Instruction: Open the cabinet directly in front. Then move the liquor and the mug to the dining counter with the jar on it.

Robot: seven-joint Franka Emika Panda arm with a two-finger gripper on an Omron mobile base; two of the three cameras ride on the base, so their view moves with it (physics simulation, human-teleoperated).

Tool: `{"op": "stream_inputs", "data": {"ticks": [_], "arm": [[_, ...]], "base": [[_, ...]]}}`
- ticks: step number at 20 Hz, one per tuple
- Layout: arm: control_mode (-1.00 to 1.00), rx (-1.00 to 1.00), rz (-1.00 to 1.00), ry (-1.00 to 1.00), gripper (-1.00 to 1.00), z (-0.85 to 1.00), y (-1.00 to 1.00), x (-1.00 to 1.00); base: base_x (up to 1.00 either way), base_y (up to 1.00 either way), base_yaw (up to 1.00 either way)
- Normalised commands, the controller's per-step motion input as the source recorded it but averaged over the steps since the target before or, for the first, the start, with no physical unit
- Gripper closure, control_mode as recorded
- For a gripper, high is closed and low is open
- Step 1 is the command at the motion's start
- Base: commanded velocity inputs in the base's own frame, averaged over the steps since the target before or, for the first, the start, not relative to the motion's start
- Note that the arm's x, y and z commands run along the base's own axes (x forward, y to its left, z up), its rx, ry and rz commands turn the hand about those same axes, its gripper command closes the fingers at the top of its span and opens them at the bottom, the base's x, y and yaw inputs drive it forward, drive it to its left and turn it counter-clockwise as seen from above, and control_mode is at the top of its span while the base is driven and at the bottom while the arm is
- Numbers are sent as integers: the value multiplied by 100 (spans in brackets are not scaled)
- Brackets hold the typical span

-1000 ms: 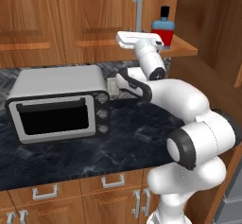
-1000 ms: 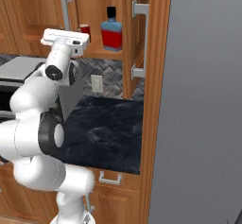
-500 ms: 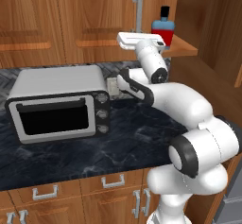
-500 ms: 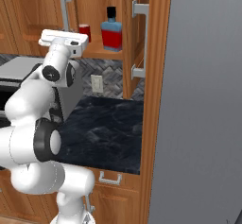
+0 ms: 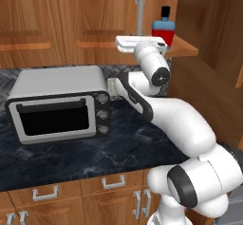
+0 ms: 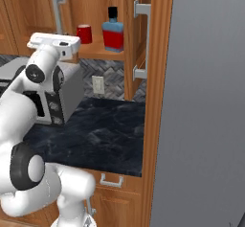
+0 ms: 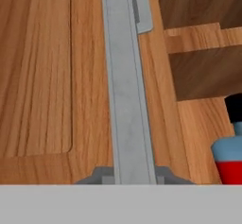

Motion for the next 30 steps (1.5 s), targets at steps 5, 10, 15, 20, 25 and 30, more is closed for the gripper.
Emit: {"op": "stream_inputs", "data": {"ticks": [5, 10, 15, 20, 25, 30], "arm": [[-100, -2, -8, 17, 100, 6, 87, -75], [-100, -9, -9, 11, 100, 0, 99, -83], [-100, -13, -9, 7, 100, 0, 100, -88], [-100, -10, -7, 10, -100, 0, 78, -46], [-100, -1, 0, -1, -100, -3, 0, -44], [-100, 0, 0, -6, -100, 0, -12, -100]], "base": [[0, 0, 0], [0, 0, 0], [0, 0, 0], [0, 0, 0], [0, 0, 0], [0, 0, 0]]}}
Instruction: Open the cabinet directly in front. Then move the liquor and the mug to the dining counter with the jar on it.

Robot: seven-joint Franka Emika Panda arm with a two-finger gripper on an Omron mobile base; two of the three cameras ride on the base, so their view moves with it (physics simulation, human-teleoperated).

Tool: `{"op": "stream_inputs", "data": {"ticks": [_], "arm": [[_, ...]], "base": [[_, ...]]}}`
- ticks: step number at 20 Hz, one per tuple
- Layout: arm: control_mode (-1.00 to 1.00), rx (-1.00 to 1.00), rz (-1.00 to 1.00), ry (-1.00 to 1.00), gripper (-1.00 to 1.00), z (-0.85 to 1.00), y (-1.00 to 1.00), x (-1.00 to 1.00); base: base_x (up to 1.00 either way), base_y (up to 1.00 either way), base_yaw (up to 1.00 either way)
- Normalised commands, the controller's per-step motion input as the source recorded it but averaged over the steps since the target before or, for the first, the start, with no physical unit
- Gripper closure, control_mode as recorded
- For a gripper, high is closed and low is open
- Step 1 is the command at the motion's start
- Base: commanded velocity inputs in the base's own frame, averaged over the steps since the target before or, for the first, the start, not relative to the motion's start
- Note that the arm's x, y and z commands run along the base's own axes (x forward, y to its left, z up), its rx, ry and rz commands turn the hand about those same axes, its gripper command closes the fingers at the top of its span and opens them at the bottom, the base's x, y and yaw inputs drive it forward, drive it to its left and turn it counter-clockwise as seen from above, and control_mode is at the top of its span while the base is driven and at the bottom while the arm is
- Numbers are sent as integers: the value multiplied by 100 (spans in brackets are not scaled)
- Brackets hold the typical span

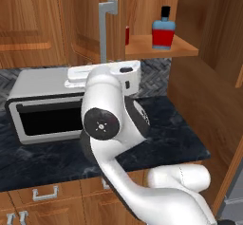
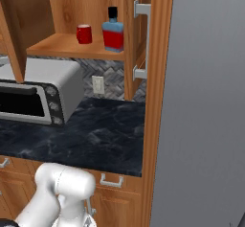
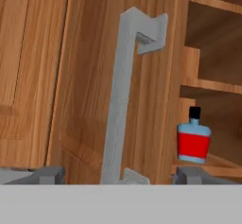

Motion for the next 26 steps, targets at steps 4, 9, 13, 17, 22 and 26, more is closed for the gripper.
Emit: {"op": "stream_inputs", "data": {"ticks": [4, 9, 13, 17, 22, 26], "arm": [[-100, 14, 0, 0, -100, 4, -51, -71], [-100, 26, 3, 5, -100, 4, -85, -22], [-100, 25, 19, 14, -100, 2, -81, 0], [-100, 18, 23, 5, -100, 2, -71, 34], [-100, 6, 31, 13, -100, 0, -29, 51], [-100, 4, 27, 15, -100, 0, -1, 49]], "base": [[0, 0, 0], [0, 0, 0], [0, 0, 0], [0, 0, 0], [0, 0, 0], [0, 0, 0]]}}
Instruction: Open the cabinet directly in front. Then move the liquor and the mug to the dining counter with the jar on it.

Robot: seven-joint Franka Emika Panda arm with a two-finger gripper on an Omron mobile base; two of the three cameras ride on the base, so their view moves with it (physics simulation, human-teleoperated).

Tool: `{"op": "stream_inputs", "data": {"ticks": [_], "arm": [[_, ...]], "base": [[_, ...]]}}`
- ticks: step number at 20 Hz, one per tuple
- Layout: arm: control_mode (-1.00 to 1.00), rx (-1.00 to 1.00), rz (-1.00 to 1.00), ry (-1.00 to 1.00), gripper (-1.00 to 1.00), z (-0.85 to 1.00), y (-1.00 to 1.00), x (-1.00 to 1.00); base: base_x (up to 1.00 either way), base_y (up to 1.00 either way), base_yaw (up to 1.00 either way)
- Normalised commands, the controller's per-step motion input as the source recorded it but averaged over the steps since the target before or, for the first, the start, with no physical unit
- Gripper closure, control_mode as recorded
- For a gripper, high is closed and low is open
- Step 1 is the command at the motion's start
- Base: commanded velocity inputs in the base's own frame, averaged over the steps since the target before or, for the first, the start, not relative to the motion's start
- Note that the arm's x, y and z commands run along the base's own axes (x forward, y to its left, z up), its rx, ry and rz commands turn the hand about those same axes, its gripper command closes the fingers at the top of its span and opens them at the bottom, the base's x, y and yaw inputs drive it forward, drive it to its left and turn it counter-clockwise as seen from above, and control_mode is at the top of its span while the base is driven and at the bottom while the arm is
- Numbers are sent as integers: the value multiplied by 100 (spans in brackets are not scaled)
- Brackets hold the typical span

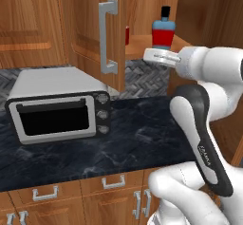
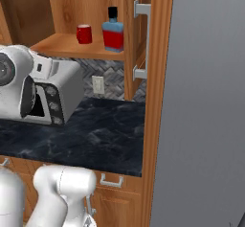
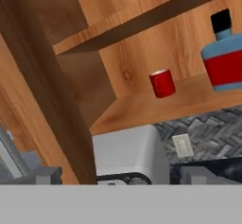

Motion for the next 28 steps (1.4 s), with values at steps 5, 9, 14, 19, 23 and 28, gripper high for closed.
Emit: {"op": "stream_inputs", "data": {"ticks": [5, 9, 14, 19, 23, 28], "arm": [[-100, 0, 18, 10, -100, 0, 14, 72], [-100, 0, 15, 3, -100, -1, 31, 88], [-100, 1, 15, 0, -100, -3, 52, 65], [-100, 1, 18, 0, -100, -18, 99, 43], [-100, 0, 11, 0, -100, -21, 100, 20], [-100, 1, 0, -1, -100, -7, 58, 1]], "base": [[0, 0, 0], [0, 0, 0], [0, 0, 0], [0, 0, 0], [0, 0, 0], [0, 0, 0]]}}
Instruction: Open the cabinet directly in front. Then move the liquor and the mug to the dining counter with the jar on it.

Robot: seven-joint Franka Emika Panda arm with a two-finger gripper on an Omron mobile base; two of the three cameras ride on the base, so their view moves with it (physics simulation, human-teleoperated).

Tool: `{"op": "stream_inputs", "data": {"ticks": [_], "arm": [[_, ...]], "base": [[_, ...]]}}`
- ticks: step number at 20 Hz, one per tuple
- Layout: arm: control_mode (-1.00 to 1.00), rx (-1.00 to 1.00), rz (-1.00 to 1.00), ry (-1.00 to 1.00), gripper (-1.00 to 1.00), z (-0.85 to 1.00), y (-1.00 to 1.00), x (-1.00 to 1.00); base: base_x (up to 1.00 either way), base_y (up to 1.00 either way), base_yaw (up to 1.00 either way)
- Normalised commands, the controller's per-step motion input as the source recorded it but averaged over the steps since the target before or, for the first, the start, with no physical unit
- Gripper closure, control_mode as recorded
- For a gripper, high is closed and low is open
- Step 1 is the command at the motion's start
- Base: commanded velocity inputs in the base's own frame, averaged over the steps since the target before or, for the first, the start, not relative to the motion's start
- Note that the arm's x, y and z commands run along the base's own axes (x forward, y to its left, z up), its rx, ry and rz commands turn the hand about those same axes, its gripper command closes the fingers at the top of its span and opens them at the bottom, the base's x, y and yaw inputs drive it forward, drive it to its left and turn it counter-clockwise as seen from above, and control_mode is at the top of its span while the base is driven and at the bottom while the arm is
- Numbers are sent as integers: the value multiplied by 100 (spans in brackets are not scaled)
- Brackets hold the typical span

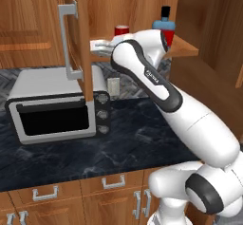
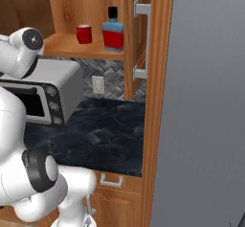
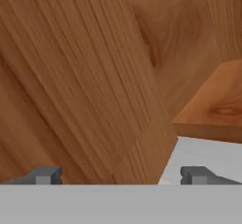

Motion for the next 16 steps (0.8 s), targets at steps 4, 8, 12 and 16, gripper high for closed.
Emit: {"op": "stream_inputs", "data": {"ticks": [4, 8, 12, 16], "arm": [[-100, 0, -6, -2, -100, 0, -9, -3], [-100, 0, -43, 1, -100, 0, -59, -34], [-100, -1, -55, 6, -100, 0, -76, -36], [-100, -2, -56, 13, -100, 0, -78, -21]], "base": [[0, 0, 0], [0, 0, 0], [0, 0, 0], [0, 0, 0]]}}
